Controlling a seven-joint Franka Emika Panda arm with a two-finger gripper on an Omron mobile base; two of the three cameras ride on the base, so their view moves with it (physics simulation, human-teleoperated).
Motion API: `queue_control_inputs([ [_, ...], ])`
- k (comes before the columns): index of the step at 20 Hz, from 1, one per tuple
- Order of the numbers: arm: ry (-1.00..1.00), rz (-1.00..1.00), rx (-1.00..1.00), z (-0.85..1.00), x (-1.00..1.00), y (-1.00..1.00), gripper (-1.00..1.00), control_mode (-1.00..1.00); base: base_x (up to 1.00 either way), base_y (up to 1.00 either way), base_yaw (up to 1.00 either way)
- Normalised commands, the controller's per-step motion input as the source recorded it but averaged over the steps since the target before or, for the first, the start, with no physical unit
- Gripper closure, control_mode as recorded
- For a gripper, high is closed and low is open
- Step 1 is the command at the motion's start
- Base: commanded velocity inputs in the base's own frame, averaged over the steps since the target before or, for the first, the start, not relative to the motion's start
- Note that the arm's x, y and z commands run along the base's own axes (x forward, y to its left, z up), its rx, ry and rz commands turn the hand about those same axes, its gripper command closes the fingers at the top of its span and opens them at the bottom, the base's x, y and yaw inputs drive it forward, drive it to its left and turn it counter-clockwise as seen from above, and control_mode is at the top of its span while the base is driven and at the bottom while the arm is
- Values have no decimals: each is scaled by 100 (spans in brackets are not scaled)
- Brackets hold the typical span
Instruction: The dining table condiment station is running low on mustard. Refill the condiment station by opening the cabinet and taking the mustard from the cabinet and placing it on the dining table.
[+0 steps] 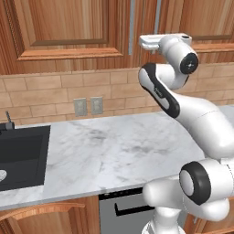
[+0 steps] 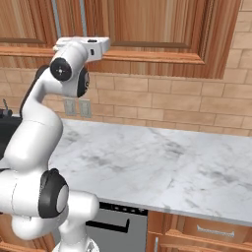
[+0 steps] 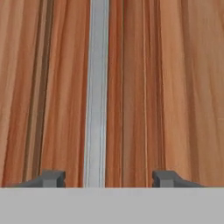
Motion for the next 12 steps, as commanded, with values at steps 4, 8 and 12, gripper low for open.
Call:
queue_control_inputs([
  [4, 11, -8, -5, 0, 49, 38, 100, -100, 0, 0, 0],
  [8, 3, 0, -3, -11, 16, 10, 100, -100, 0, 0, 0],
  [12, 6, 0, 0, -27, 48, 0, 100, -100, 0, 0, 0],
])
